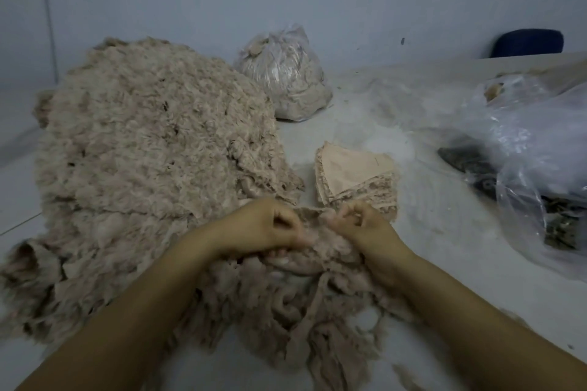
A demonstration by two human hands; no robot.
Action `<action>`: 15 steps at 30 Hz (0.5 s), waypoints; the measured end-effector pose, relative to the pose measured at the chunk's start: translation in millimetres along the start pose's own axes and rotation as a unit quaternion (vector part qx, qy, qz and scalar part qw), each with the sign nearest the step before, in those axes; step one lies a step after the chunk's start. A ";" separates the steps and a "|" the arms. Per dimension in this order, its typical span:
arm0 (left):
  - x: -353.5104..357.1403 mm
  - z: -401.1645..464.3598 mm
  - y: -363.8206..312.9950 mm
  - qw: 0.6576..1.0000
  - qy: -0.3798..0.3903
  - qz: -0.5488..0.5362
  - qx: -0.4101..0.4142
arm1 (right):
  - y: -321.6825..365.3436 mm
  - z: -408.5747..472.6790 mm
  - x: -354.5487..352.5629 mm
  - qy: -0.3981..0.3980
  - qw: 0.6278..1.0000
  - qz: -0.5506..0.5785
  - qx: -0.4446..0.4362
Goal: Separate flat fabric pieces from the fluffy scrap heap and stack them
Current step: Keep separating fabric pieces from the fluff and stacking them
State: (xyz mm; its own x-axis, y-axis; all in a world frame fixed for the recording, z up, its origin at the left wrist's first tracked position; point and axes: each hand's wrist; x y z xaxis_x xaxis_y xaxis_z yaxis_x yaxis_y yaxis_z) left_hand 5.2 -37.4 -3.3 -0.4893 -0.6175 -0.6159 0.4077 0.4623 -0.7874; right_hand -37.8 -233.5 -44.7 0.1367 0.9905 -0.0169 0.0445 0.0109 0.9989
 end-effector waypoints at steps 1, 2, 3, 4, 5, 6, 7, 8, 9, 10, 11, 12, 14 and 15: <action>-1.3 5.1 -0.2 0.999 -0.046 -0.019 0.020 | 1.6 -3.0 0.2 0.041 0.999 0.010 -0.007; -2.8 10.1 -2.6 0.997 -0.068 -0.004 0.027 | 4.5 -6.1 0.8 0.073 0.997 0.011 -0.029; -2.1 15.1 -3.6 0.997 -0.055 0.040 0.030 | 7.7 -8.2 1.2 0.092 0.994 0.018 -0.059; 1.4 17.0 -9.4 0.997 -0.017 0.069 0.025 | 11.9 -10.1 1.2 0.096 0.991 0.037 -0.080; 3.6 19.7 -6.4 0.998 0.012 0.059 0.031 | 15.0 -10.8 0.3 0.088 0.991 0.061 -0.084; 5.0 19.6 -11.0 0.998 0.015 0.030 0.044 | 17.2 -10.9 -1.5 0.073 0.992 0.074 -0.078; 6.0 22.7 -6.9 0.998 -0.025 -0.017 0.053 | 17.2 -10.8 -4.1 0.064 0.993 0.073 -0.065; 6.4 20.7 -10.3 0.993 -0.060 -0.093 0.042 | 17.1 -12.5 -5.6 0.067 0.995 0.059 -0.051; 6.5 20.7 -8.8 0.983 -0.098 -0.153 0.028 | 15.1 -14.3 -6.0 0.079 0.995 0.044 -0.042; 5.7 19.2 -10.6 0.972 -0.131 -0.192 0.020 | 12.4 -16.5 -4.6 0.080 0.995 0.035 -0.043; 5.8 20.6 -6.4 0.970 -0.166 -0.178 0.023 | 8.5 -17.1 -2.7 0.062 0.996 0.030 -0.052; 7.4 20.8 -3.7 0.968 -0.204 -0.147 0.022 | 6.1 -17.0 -0.9 0.033 0.997 0.021 -0.065; 10.0 23.3 8.2 0.962 -0.268 -0.053 0.023 | 5.5 -16.2 1.2 -0.023 0.996 -0.006 -0.091; 11.8 23.9 15.3 0.958 -0.285 -0.020 0.026 | 5.1 -15.1 1.2 -0.037 0.994 -0.016 -0.098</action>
State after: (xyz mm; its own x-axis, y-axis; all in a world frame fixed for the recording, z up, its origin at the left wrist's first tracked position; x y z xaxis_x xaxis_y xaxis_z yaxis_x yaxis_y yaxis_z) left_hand 24.1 -52.9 -22.0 -0.0102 -0.8881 -0.4596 0.4418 0.4083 -0.7988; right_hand -52.4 -230.1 -39.0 0.2110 0.9764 -0.0449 -0.1417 0.0760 0.9870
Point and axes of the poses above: each hand's wrist, its own z-axis towards the middle knuckle, its own x-axis out of the palm, y = z × x, and after that the axes turned 6 degrees about -y, right-handed
